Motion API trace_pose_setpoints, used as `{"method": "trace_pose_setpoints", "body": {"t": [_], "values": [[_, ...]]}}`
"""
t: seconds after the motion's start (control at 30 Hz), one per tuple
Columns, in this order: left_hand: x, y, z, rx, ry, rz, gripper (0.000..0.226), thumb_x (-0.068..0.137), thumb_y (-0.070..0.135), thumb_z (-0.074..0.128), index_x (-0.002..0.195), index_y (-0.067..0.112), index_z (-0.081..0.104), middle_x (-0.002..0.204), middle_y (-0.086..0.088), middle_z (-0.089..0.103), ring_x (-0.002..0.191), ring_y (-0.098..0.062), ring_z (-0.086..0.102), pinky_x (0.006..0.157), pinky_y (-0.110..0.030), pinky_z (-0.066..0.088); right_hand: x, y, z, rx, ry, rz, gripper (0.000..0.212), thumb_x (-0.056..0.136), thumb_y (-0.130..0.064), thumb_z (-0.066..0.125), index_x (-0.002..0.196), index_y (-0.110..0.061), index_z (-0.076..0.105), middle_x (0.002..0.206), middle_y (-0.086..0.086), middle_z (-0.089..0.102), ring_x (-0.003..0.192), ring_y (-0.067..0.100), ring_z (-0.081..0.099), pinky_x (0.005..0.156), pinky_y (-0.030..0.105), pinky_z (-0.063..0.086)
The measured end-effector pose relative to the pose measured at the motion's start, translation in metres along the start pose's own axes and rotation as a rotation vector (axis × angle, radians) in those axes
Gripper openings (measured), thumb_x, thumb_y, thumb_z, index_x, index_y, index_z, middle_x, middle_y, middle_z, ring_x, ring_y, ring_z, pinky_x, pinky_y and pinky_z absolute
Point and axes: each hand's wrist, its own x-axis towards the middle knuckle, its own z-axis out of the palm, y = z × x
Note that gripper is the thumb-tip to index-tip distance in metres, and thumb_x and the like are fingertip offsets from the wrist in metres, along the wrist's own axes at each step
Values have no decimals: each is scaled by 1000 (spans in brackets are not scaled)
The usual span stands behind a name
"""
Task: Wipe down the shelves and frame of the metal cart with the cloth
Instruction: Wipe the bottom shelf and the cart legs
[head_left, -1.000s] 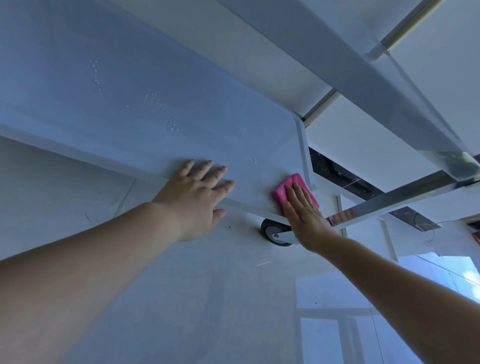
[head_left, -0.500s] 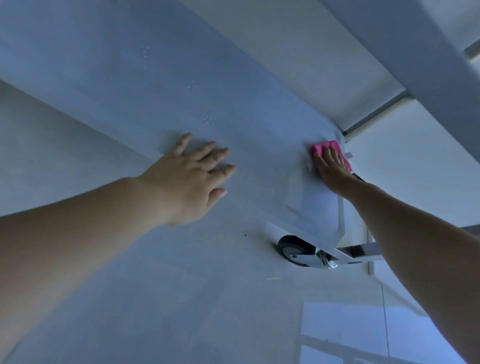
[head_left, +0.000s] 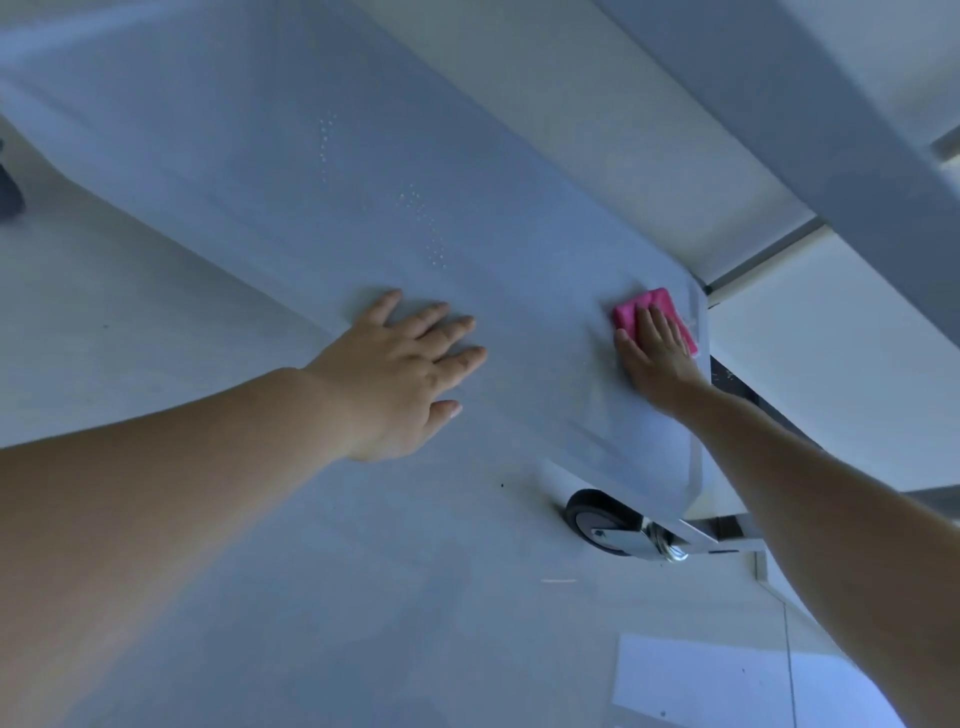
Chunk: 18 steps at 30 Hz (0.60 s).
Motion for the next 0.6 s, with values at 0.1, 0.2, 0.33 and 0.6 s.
{"method": "trace_pose_setpoints", "body": {"t": [0.1, 0.2, 0.33, 0.6], "values": [[0, 0, -2, 4, -5, 5, 60, 93, 53, 14, 147, 30, -1, 158, 1, -4, 143, -17, -6, 113, -48, -4, -35, -17, 6, 8, 23, -130, 90, 79, -79, 5, 149, -23, -5, 156, 0, -12, 142, 14, -14, 112, 35, -11], [1, -1, -2, 15, 2, 8, 61, 92, 53, 15, 147, 29, -1, 158, 1, -3, 143, -17, -4, 113, -49, -2, -70, -35, 8, -15, -1, -239, 90, 74, -82, -1, 145, -28, -13, 151, -4, -19, 138, 12, -20, 111, 37, -12], [2, -1, -2, 11, -31, 7, 61, 93, 52, 16, 146, 29, -3, 158, 1, -4, 143, -17, -6, 113, -51, -2, -114, -51, 10, -74, -65, -403, 85, 79, -79, 3, 145, -30, -19, 155, -2, -21, 143, 16, -20, 116, 42, -7], [2, -1, -5, 9, -55, -4, 62, 93, 54, 14, 146, 29, -5, 157, 0, -8, 143, -18, -10, 114, -51, -4, -146, -73, 11, -74, -84, -343, 80, 77, -79, -4, 139, -31, -23, 153, -8, -23, 141, 8, -24, 116, 29, -10]]}}
